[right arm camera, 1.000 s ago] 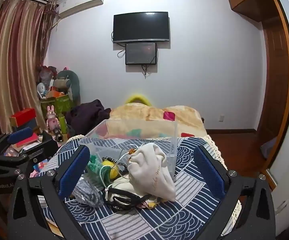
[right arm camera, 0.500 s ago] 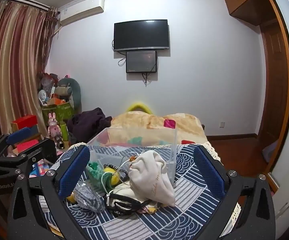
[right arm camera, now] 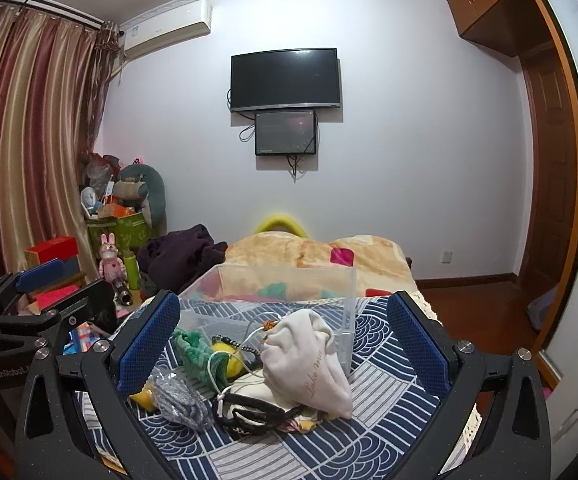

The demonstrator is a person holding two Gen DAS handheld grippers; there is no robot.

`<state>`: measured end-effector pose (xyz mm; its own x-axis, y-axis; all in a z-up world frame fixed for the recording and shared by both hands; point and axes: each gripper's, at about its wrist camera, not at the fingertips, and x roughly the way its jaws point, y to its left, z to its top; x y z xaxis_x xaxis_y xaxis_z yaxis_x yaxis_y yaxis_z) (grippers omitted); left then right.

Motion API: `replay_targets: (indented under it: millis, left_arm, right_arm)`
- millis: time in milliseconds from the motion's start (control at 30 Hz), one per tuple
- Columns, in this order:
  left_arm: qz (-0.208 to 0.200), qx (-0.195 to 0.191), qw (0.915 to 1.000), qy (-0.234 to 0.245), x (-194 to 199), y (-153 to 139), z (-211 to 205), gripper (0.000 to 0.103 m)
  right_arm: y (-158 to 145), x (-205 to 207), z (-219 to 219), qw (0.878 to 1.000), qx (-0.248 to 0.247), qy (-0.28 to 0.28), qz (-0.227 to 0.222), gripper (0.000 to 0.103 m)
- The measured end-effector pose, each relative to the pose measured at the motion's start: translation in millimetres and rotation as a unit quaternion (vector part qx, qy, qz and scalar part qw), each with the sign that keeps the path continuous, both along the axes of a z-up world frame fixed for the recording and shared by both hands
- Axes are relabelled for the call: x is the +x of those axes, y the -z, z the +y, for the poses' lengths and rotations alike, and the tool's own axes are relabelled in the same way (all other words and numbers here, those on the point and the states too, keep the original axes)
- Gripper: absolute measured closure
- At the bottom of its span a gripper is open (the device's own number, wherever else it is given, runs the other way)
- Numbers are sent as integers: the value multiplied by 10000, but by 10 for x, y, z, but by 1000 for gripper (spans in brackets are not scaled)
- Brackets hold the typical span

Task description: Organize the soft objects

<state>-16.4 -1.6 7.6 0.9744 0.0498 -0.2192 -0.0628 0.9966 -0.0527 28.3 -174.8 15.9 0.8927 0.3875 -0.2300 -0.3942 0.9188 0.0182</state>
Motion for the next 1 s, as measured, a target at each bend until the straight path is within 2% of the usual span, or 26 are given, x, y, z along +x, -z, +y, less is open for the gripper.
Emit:
replay_targets:
  millis: [1000]
  left_arm:
    - [-43,125,9999,-3,-31,-56,-32,0]
  right_arm:
    - [-47,-50,17,9999,51,-36,-81,0]
